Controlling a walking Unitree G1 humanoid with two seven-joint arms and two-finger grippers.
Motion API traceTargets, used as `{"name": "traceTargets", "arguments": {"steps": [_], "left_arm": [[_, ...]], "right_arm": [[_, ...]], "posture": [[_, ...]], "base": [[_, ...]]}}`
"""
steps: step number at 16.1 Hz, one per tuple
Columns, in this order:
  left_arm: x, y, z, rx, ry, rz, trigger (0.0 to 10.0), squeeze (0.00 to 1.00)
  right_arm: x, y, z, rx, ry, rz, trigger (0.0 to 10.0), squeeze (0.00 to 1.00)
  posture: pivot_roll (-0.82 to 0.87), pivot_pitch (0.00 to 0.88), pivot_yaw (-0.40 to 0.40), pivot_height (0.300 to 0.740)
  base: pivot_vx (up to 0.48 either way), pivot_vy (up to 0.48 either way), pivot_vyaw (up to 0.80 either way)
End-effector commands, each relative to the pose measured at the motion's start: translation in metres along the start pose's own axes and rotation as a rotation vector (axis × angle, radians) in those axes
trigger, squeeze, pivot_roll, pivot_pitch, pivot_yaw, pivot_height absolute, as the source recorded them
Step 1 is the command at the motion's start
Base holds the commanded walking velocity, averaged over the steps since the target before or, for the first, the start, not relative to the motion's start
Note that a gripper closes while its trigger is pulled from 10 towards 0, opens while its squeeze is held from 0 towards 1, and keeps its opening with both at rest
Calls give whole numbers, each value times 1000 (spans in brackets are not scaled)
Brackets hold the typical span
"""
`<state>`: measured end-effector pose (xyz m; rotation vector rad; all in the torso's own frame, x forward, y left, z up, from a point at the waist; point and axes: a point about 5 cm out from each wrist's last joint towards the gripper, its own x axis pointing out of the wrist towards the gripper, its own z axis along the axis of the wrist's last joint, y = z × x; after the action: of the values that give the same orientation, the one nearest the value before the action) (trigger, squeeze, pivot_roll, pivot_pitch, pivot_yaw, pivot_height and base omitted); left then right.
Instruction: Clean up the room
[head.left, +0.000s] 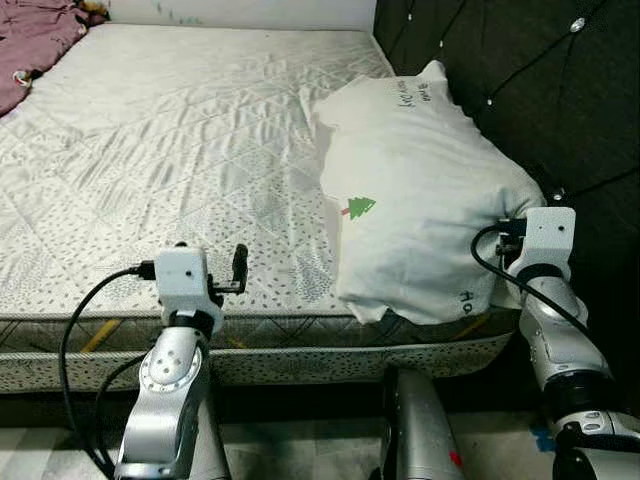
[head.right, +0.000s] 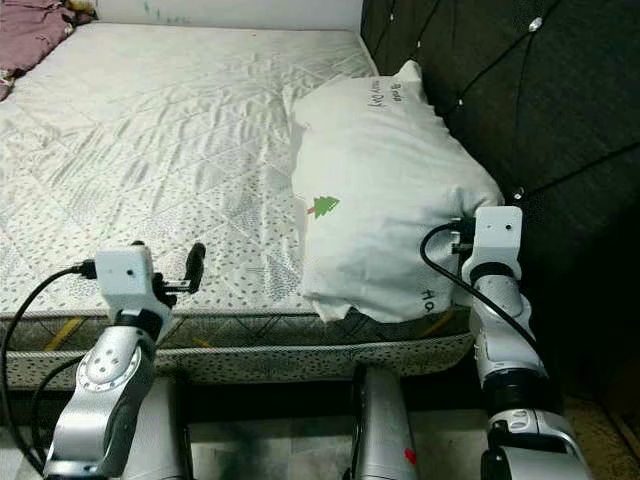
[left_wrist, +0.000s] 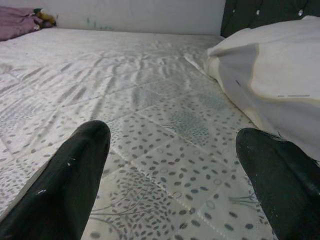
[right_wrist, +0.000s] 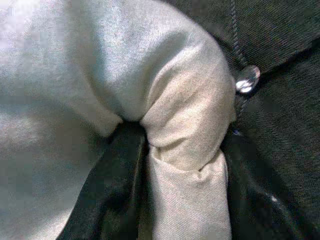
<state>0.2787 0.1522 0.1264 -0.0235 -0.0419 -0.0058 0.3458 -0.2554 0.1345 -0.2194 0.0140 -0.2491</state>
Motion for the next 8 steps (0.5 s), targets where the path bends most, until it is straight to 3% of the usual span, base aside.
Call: {"name": "traceTargets", "arguments": {"steps": [1,5,8], "left_arm": [[4,3,1,11,-9,18,10000,0],[15,5,5,20,-38,44,10000,0],[14,10,6,9,-63,73,10000,0]], "right_arm": [[-1,2,14,-6,-80,0,10000,1000],[-31,15,-17,8,1,33,10000,1000],[-55,28,-23,64,-5,70,10000,1000]], "posture": [[-21,0,-40,478],[-34,0,-39,478],[-39,0,-34,478]], "base": [[0,0,0],[0,0,0],[0,0,0]]}}
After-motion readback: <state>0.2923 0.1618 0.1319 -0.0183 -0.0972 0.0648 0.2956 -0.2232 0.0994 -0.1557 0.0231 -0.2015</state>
